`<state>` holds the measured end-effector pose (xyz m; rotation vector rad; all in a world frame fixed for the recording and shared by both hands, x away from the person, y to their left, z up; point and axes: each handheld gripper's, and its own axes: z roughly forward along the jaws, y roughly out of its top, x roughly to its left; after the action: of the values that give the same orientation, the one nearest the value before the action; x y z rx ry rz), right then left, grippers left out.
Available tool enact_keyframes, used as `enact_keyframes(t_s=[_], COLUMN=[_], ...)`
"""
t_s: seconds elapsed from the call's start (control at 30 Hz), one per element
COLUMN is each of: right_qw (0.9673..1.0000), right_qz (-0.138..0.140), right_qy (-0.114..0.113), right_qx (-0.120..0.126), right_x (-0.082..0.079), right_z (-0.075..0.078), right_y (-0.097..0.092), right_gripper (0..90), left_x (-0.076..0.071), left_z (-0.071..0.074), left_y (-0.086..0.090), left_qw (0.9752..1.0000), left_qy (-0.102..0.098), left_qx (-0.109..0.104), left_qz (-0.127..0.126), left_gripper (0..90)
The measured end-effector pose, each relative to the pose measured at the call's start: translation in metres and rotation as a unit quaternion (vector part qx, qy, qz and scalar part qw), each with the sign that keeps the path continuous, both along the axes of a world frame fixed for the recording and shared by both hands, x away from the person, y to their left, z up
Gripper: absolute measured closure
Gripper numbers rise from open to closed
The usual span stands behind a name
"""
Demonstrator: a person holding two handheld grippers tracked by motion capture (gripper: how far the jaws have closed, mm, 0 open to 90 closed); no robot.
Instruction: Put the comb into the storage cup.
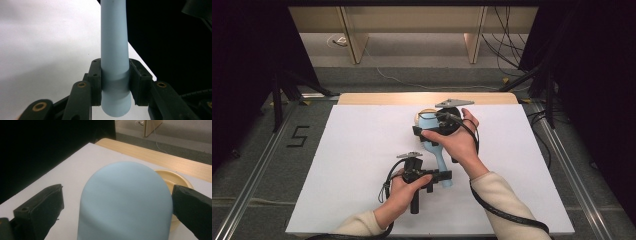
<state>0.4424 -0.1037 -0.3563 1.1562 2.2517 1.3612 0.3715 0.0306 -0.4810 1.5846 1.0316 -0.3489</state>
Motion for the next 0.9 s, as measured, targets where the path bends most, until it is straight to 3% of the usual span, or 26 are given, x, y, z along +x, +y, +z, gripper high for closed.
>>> enact_keyframes(t_s=[0.47,0.9], right_qw=[0.9997,0.9996], right_qz=[-0.008,-0.004], right_qy=[0.019,0.024], right_qx=[-0.008,-0.016], right_x=[0.011,0.012], right_z=[-0.007,-0.008], right_y=[0.003,0.007], right_gripper=[3.0,12.5], left_x=[0.000,0.000], left_z=[0.000,0.000], left_y=[-0.001,-0.001], left_qw=[1.0000,1.0000], left_qy=[0.000,-0.003], left_qx=[0.000,0.003], left_qz=[-0.001,-0.004], left_gripper=[65.5,65.5])
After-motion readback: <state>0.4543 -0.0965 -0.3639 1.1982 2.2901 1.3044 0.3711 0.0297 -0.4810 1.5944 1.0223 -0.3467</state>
